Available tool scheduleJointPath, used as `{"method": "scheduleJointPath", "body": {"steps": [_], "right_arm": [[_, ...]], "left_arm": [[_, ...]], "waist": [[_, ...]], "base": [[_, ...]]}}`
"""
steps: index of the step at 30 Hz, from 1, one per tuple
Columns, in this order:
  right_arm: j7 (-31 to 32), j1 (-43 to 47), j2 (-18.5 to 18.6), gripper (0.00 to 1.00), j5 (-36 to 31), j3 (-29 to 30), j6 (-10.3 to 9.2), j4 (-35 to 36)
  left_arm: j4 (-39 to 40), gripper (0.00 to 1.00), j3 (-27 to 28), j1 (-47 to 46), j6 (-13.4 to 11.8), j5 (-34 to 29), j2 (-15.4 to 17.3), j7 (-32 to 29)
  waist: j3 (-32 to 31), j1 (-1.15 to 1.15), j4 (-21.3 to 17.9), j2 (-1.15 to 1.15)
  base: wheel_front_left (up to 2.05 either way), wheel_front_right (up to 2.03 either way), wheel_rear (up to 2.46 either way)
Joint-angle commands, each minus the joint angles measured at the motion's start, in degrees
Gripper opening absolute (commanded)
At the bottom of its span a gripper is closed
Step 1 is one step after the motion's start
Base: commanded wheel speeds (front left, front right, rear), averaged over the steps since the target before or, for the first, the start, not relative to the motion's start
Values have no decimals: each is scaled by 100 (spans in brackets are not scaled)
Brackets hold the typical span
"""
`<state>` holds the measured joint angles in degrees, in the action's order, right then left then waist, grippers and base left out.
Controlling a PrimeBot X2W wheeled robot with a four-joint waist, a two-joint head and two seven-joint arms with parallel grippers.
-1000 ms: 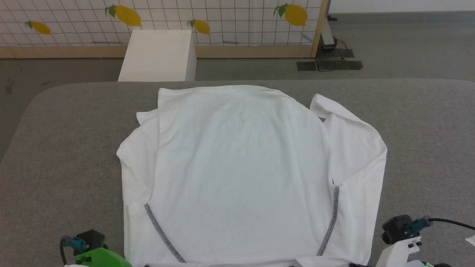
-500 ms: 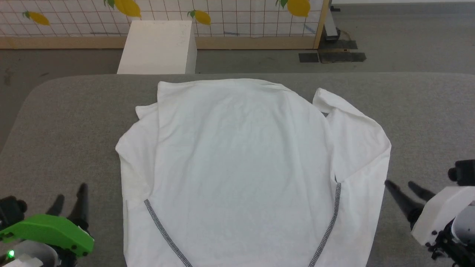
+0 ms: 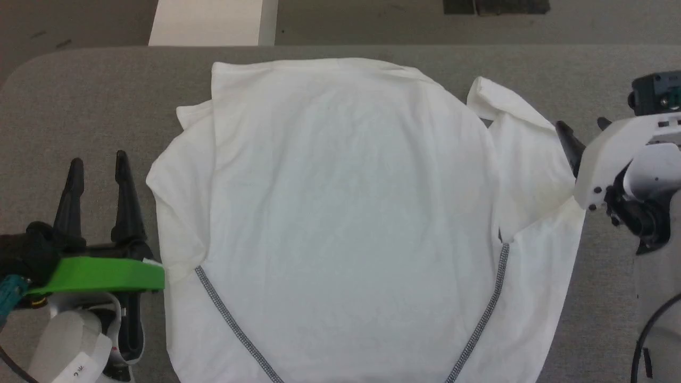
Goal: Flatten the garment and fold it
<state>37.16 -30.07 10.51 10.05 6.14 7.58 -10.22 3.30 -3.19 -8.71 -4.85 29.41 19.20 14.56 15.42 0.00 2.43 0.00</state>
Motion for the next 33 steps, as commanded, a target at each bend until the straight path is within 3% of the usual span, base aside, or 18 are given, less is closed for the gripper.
{"method": "scheduleJointPath", "body": {"steps": [1,10,17,18,19,25,29,33], "right_arm": [[15,-286,54,100,-141,-114,-9,-219],[-182,-1508,240,100,-786,-1038,-9,-1524],[-655,-1971,263,100,-1180,-1142,-9,-2172],[-712,-2021,243,38,-1206,-1099,-9,-2257],[-755,-2055,224,0,-1213,-1075,-9,-2322],[-1078,-2043,245,0,-880,-703,-9,-2527],[-1172,-1756,465,0,-277,76,-9,-2406],[-1123,-1238,701,0,267,1335,-9,-2088]], "left_arm": [[34,100,76,-141,105,-134,-124,40],[8,100,469,-339,730,-702,-808,42],[-20,100,630,-477,1017,-1004,-1128,43],[-27,100,645,-498,1047,-1041,-1166,43],[-36,100,656,-508,1068,-1072,-1190,43],[-145,100,731,-464,1161,-1201,-1309,43],[-207,100,781,-336,1194,-1224,-1358,43],[-219,100,853,-146,1211,-1249,-1405,43]], "waist": [[537,0,204,0],[1062,0,536,0],[1213,0,621,0],[1213,0,615,0],[1202,0,601,0],[893,0,444,0],[567,0,317,0],[222,0,191,0]], "base": [[0,0,0],[0,0,0],[0,0,0],[0,0,0],[0,0,0],[0,0,0],[0,0,0],[0,0,0]]}}
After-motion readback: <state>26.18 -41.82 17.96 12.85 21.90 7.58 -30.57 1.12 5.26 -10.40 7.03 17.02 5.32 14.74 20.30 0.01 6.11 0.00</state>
